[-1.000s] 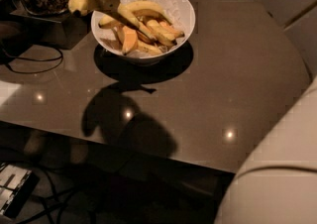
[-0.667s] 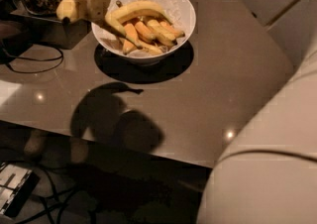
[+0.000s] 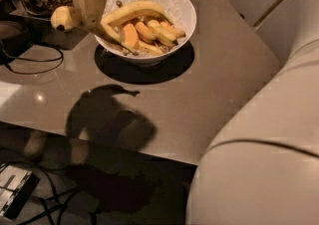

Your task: Pick banana from white bowl

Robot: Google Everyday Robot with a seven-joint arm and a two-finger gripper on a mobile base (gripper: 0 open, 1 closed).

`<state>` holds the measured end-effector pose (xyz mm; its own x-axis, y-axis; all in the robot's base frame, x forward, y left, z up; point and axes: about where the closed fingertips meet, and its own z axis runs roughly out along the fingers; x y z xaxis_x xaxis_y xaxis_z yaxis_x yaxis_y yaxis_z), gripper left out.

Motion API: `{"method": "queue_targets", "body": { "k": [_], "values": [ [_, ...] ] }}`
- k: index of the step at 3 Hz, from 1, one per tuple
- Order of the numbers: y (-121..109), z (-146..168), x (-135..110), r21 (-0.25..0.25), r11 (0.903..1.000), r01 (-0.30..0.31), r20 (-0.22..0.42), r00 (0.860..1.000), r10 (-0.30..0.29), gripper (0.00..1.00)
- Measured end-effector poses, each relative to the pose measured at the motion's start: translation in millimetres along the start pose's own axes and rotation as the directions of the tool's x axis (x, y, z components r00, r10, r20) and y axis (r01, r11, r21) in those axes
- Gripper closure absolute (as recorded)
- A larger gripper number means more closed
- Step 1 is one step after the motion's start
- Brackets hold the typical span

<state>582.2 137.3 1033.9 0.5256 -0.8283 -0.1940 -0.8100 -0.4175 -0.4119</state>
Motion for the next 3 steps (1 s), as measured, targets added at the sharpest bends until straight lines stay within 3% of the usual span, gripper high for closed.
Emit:
{"method": "queue_targets", "body": {
  "k": [2, 3],
  "values": [
    [8, -4, -26, -0.026, 0.999, 0.037, 0.004, 0.999, -0.037, 1.0],
    [8, -4, -26, -0.026, 0.999, 0.037, 0.004, 0.999, -0.037, 1.0]
  ]
}}
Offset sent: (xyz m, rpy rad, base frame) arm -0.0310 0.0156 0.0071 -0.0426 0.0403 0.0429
